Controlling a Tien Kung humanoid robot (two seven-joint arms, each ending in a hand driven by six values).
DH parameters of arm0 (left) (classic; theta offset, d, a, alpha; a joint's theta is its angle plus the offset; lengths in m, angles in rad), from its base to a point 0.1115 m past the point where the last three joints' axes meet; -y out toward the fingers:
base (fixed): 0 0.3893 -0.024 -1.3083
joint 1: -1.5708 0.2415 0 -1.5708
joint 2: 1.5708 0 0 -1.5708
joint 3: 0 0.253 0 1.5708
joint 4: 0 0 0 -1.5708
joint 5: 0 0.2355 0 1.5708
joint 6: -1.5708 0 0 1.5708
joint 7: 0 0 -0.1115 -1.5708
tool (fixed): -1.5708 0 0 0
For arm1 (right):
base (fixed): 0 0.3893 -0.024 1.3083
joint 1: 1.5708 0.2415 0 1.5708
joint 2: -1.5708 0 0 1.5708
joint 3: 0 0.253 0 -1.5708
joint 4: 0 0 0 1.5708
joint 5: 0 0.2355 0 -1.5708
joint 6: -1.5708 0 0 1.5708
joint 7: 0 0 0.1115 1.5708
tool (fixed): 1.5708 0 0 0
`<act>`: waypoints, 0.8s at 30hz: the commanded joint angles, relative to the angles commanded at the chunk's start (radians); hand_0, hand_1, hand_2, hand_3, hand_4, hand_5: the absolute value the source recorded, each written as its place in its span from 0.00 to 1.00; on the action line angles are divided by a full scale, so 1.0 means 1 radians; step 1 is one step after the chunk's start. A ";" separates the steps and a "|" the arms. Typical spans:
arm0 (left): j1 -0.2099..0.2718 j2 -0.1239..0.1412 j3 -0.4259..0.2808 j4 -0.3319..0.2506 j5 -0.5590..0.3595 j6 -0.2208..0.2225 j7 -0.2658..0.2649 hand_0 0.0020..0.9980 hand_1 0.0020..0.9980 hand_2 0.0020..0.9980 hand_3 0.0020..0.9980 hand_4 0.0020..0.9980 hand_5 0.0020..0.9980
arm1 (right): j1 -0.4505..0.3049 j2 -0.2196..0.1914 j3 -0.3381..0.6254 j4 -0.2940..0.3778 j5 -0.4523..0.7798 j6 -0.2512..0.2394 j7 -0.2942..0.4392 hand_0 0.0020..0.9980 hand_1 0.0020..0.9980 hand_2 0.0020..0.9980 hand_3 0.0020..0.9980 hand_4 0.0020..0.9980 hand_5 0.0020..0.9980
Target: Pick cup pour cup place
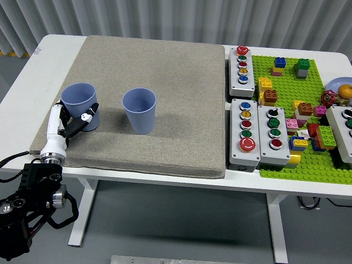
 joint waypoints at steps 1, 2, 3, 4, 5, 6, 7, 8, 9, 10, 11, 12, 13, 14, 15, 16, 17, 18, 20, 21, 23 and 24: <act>0.001 0.000 -0.001 -0.001 0.003 -0.001 0.001 0.71 0.70 0.78 0.74 0.86 0.30 | 0.000 0.000 0.000 0.000 0.000 0.000 0.000 0.71 0.65 0.61 0.58 0.00 0.12; 0.001 0.000 -0.002 -0.001 0.004 -0.001 0.001 0.71 0.70 0.78 0.74 0.86 0.30 | 0.000 0.000 0.000 0.000 0.000 0.000 0.000 0.71 0.65 0.61 0.58 0.00 0.12; 0.003 0.000 -0.003 -0.003 0.007 -0.002 0.002 0.71 0.70 0.78 0.74 0.86 0.30 | 0.000 0.000 0.000 0.000 0.000 0.000 0.000 0.71 0.65 0.61 0.58 0.00 0.12; 0.003 0.000 -0.004 -0.003 0.009 -0.003 0.002 0.71 0.70 0.78 0.74 0.86 0.30 | 0.000 0.000 0.001 0.000 0.000 0.000 0.000 0.71 0.65 0.61 0.58 0.00 0.12; 0.003 -0.001 -0.004 -0.003 0.010 -0.004 0.003 0.71 0.70 0.78 0.74 0.86 0.30 | 0.001 0.000 0.001 0.000 -0.001 0.000 0.000 0.71 0.65 0.61 0.58 0.00 0.12; 0.003 -0.001 -0.004 -0.003 0.010 -0.005 0.003 0.71 0.70 0.78 0.74 0.86 0.30 | 0.001 0.000 0.002 0.000 -0.001 0.000 0.000 0.71 0.65 0.61 0.58 0.00 0.12; 0.002 -0.001 -0.004 -0.001 0.009 -0.005 0.003 0.72 0.71 0.79 0.74 0.87 0.31 | 0.002 0.000 0.002 0.000 -0.002 0.000 0.000 0.71 0.65 0.61 0.58 0.00 0.12; 0.002 -0.001 -0.004 -0.001 0.009 -0.005 0.003 0.72 0.71 0.79 0.74 0.87 0.31 | 0.003 0.000 0.002 0.000 -0.002 0.000 0.000 0.71 0.65 0.61 0.58 0.00 0.12; 0.001 -0.001 -0.004 0.000 0.010 -0.006 0.004 0.72 0.71 0.79 0.74 0.87 0.31 | 0.003 0.000 0.002 0.000 -0.002 0.000 -0.001 0.71 0.65 0.61 0.58 0.00 0.12; 0.001 -0.002 -0.004 0.000 0.012 -0.007 0.004 0.72 0.71 0.79 0.74 0.87 0.31 | 0.004 0.000 0.001 0.000 -0.002 0.000 -0.001 0.71 0.65 0.61 0.58 0.00 0.12; 0.001 -0.002 -0.004 0.000 0.013 -0.007 0.005 0.72 0.71 0.79 0.74 0.87 0.31 | 0.004 0.000 0.001 0.000 -0.002 0.000 -0.001 0.71 0.65 0.61 0.58 0.00 0.12; 0.001 -0.002 -0.004 -0.001 0.014 -0.009 0.005 0.72 0.71 0.79 0.74 0.87 0.31 | 0.005 0.000 0.001 0.000 -0.001 0.000 -0.001 0.71 0.65 0.61 0.58 0.00 0.12; 0.002 -0.002 -0.004 -0.001 0.016 -0.010 0.006 0.73 0.74 0.81 0.76 0.88 0.31 | 0.005 0.000 0.000 0.000 0.001 0.000 -0.001 0.71 0.65 0.61 0.58 0.00 0.12; 0.002 -0.003 -0.006 -0.001 0.024 -0.014 0.010 0.73 0.74 0.81 0.76 0.88 0.31 | 0.005 0.000 0.000 0.000 0.003 -0.001 0.000 0.71 0.65 0.61 0.58 0.00 0.12; 0.002 -0.003 -0.007 -0.003 0.034 -0.019 0.015 0.73 0.74 0.81 0.76 0.88 0.31 | 0.006 0.000 0.000 0.000 0.002 -0.001 -0.001 0.71 0.65 0.61 0.58 0.00 0.12; 0.002 -0.003 -0.008 -0.003 0.038 -0.022 0.017 0.73 0.74 0.81 0.76 0.88 0.31 | 0.006 0.000 0.001 0.000 0.001 -0.001 -0.001 0.71 0.65 0.61 0.58 0.00 0.12; 0.003 -0.003 -0.009 -0.004 0.043 -0.024 0.019 0.73 0.74 0.81 0.76 0.88 0.31 | 0.006 0.000 0.001 0.000 0.001 -0.001 -0.001 0.71 0.65 0.61 0.58 0.00 0.12; 0.005 -0.004 -0.012 -0.006 0.055 -0.029 0.025 0.73 0.74 0.81 0.76 0.88 0.31 | 0.006 0.000 0.001 0.000 -0.001 0.000 -0.001 0.71 0.65 0.61 0.58 0.00 0.12; 0.009 -0.006 -0.019 -0.012 0.081 -0.040 0.036 0.83 0.84 0.96 1.00 0.98 0.38 | 0.006 0.000 0.001 0.000 0.000 -0.001 -0.001 0.71 0.65 0.61 0.58 0.00 0.12; 0.011 -0.006 -0.021 -0.016 0.091 -0.044 0.041 0.83 0.84 0.96 1.00 0.98 0.38 | 0.006 0.000 0.001 0.000 0.000 -0.001 -0.001 0.71 0.65 0.61 0.58 0.00 0.12; 0.018 -0.005 -0.028 -0.024 0.121 -0.052 0.054 0.83 0.84 0.96 1.00 0.98 0.38 | 0.006 0.000 0.002 0.000 0.000 -0.001 -0.001 0.71 0.65 0.61 0.58 0.00 0.12; 0.019 -0.005 -0.029 -0.025 0.126 -0.054 0.056 0.83 0.84 0.96 1.00 0.98 0.38 | 0.006 0.000 0.002 0.000 0.000 -0.001 -0.001 0.71 0.65 0.61 0.58 0.00 0.12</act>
